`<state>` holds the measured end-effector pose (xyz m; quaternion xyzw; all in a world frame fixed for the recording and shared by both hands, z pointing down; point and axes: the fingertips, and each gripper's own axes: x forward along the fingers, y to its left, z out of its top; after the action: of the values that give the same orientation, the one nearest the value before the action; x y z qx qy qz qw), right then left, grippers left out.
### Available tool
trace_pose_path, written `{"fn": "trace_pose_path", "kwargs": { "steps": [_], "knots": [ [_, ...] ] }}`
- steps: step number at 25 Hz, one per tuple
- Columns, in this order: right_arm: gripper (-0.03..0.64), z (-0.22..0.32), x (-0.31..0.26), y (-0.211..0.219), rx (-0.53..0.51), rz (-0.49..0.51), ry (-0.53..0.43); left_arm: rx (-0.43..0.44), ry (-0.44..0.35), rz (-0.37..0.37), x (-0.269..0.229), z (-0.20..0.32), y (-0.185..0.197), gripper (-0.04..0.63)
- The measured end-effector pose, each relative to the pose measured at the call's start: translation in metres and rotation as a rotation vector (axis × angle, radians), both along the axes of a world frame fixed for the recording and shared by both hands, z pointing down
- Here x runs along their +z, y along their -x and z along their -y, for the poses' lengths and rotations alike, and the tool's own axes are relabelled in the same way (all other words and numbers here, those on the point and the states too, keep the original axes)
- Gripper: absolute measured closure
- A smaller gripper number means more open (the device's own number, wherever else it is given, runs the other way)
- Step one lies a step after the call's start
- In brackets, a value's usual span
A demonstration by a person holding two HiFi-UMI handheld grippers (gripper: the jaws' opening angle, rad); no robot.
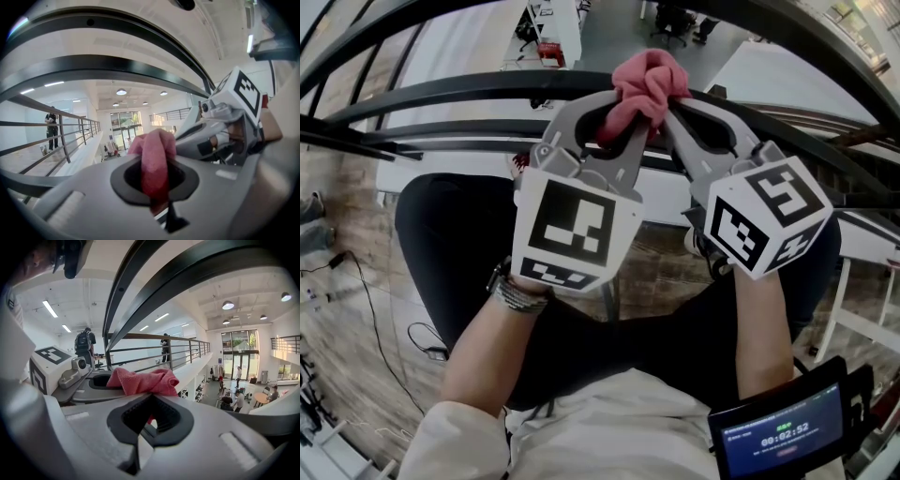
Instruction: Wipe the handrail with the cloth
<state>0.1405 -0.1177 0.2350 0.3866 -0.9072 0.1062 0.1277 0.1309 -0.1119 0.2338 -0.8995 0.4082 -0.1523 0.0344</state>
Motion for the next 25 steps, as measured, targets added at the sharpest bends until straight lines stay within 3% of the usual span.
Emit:
{"fn": "trace_pose_path", "kwargs": {
  "steps": [6, 25],
  "knots": [
    [0.615, 0.006, -0.011, -0.002, 0.035, 0.005, -0.051, -0.021, -0.017, -0.024, -0.007, 0.007, 0.000, 0.565],
    [0.615, 0.009, -0.010, -0.009, 0.110, 0.017, -0.055, -0.024, -0.010, -0.033, -0.006, 0.010, -0.004, 0.565]
  ]
}}
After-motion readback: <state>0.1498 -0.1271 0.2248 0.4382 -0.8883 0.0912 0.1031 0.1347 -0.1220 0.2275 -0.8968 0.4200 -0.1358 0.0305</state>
